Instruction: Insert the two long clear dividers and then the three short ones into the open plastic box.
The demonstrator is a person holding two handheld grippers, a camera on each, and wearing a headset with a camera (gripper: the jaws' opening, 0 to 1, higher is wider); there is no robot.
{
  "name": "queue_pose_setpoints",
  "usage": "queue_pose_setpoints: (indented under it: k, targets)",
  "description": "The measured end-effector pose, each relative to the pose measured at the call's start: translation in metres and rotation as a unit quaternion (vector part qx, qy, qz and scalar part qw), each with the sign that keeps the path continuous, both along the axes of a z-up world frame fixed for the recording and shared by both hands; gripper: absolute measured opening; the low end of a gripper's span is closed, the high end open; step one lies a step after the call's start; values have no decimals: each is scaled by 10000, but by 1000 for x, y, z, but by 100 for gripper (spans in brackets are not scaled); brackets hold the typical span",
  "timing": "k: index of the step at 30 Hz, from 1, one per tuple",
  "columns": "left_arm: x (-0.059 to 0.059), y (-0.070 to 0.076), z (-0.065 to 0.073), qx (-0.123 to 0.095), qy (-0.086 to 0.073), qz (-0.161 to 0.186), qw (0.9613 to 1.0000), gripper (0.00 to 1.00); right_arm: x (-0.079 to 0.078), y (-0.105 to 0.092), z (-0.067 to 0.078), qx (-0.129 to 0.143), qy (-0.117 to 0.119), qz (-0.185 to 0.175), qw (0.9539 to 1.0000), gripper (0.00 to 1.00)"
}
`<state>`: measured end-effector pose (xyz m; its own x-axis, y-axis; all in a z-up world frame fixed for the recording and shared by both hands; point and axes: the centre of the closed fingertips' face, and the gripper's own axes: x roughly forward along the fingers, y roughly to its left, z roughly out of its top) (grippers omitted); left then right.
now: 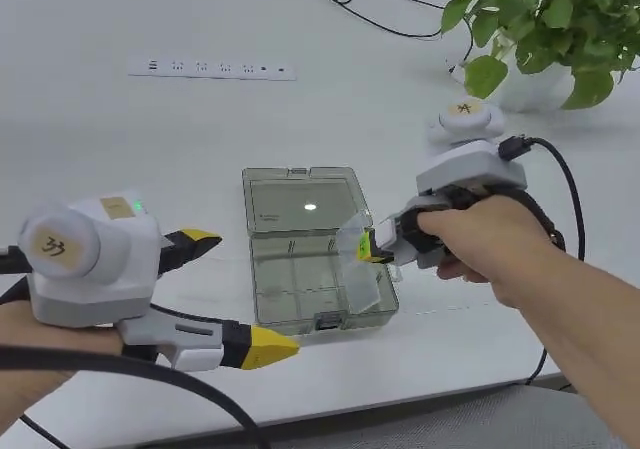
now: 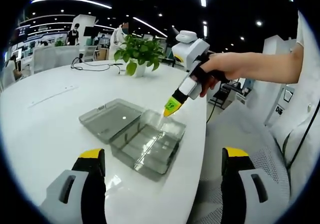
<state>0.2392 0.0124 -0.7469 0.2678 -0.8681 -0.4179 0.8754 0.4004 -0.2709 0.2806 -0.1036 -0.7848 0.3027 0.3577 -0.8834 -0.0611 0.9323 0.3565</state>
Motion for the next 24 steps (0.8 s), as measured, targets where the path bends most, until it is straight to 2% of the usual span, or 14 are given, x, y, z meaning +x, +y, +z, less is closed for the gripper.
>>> queue_pose_setpoints:
  k: [5,16,24]
  targets:
    - [0,0,0,1,15,2,10000,99,-1,0,-2,-103,-5,55,9999,7]
    - [-1,-1,1,-30,16,7,10000,99,-8,5,-3,-80,28,19,10000,7]
    - [-1,-1,0,-44,43,20,10000,98,-6,5,-4,-120,19,45,9999,7]
